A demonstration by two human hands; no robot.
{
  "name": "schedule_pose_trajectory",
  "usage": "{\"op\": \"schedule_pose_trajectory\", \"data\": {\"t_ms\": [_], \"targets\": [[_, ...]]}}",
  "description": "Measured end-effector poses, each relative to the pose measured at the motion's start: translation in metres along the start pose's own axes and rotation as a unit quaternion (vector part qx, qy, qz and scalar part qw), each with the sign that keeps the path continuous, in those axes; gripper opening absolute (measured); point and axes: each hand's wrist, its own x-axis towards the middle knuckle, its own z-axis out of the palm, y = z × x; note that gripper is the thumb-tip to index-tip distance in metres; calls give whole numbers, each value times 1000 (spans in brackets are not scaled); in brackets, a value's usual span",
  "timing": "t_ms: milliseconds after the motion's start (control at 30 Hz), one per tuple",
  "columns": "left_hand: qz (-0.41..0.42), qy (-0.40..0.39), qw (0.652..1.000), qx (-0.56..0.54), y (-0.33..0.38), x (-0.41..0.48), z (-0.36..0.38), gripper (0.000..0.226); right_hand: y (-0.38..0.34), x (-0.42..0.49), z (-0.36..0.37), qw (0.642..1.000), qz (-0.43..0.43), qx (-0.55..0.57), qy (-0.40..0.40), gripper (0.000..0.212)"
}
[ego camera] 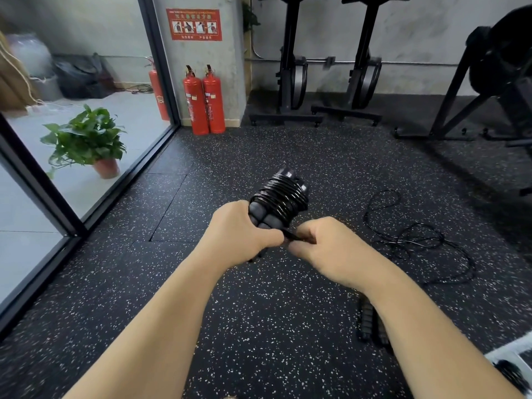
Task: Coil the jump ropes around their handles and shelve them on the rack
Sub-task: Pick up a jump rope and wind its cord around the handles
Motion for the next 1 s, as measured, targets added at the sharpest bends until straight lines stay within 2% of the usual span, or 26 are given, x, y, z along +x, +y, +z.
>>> {"op": "schedule_pose_trajectory", "data": {"t_ms": [67, 167, 267, 400, 567, 633, 800, 1000], "targets": [[-2, 17, 999, 45, -2, 2, -2, 49, -1, -5, -3, 994, 13, -106, -14, 21], [3, 28, 994, 106, -2, 3, -4, 39, -6, -15, -11, 982, 17, -189, -23, 25], [9, 30, 983, 181, 2, 1, -1, 33, -14, -21, -15, 980, 6, -200, -13, 32], [43, 49, 922, 381, 10, -1, 11, 42, -19, -20, -15, 978, -35, -203, 29, 40], [120, 52, 880, 456, 15, -8, 27, 36, -19, -14, -24, 978, -45, -198, 51, 42], [157, 29, 863, 479, 17, -10, 27, 37, -15, -8, -29, 984, -47, -171, 33, 35], [205, -105, 837, 497, 21, -10, 17, 38, 0, 4, -36, 994, -69, -87, -8, 24], [237, -148, 816, 506, 26, -15, 18, 39, 16, 12, -37, 996, -76, -46, -13, 42]]}}
